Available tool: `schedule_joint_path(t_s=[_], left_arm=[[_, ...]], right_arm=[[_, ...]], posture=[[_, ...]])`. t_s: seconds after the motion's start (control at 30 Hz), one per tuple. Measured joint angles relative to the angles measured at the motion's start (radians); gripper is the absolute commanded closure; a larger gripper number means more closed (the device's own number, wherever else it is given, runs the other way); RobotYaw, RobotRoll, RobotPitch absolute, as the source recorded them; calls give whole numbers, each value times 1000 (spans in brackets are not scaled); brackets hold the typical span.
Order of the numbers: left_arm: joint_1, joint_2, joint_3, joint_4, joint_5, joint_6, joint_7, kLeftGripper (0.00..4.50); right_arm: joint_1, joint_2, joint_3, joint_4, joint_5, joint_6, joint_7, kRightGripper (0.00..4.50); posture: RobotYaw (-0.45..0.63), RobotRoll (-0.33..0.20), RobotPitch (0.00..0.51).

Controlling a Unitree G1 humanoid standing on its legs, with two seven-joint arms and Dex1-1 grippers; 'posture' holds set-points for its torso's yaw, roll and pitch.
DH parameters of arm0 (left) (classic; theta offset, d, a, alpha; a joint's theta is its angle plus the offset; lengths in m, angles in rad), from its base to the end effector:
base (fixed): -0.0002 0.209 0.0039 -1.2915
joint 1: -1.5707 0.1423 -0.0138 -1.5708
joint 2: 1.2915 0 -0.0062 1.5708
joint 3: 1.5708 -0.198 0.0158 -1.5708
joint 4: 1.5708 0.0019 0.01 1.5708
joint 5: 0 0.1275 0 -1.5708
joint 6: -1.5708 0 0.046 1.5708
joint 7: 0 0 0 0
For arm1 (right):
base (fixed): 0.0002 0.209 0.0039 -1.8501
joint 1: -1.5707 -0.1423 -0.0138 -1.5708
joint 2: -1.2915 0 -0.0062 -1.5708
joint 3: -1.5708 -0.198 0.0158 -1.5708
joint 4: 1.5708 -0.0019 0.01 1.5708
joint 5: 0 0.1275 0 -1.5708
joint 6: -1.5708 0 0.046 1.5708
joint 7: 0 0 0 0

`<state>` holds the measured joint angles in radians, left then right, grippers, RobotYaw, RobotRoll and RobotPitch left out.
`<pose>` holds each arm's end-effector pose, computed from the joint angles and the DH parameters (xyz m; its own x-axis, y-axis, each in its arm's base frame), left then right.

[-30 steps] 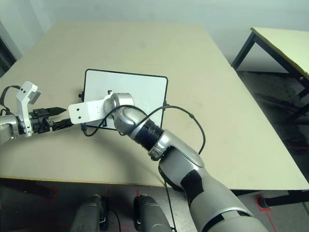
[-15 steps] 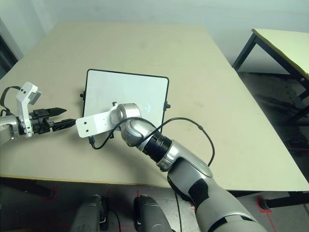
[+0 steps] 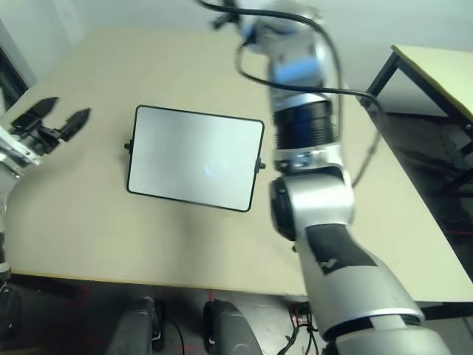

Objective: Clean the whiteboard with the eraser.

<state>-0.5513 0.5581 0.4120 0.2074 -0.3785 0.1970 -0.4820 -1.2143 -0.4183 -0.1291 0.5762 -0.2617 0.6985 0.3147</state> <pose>0.2684 0.3058 0.1797 0.9354 -0.1550 0.3178 0.1367 0.9874 0.0793 0.3537 -0.2082 0.2763 0.9954 -0.0501 -0.0813 0.0151 0.9235 -0.3832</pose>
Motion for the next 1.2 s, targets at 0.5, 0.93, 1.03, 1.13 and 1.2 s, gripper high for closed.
schedule_joint_path(t_s=[0.5, 0.93, 1.03, 1.13, 1.2], left_arm=[[37, -68, -37, 194, 33, -142, 42, 0], [26, -76, -46, 210, 37, -174, 74, 0], [9, -76, -42, 252, 37, -206, 82, 0], [0, -76, -42, 286, 38, -223, 83, 0], [-11, -77, -43, 304, 40, -235, 85, 0]], right_arm=[[553, 50, -4, -414, 105, 436, -28, 3934], [558, 2, -78, -437, 208, 263, -46, 1646], [529, -48, -150, -337, 250, 77, -46, 672], [514, -72, -189, -222, 279, -9, -45, 23], [514, -73, -206, -140, 301, -113, -42, 23]], posture=[[-49, 0, 81], [-79, 0, 87], [-83, 0, 91], [-80, 0, 94], [-84, 0, 91]])
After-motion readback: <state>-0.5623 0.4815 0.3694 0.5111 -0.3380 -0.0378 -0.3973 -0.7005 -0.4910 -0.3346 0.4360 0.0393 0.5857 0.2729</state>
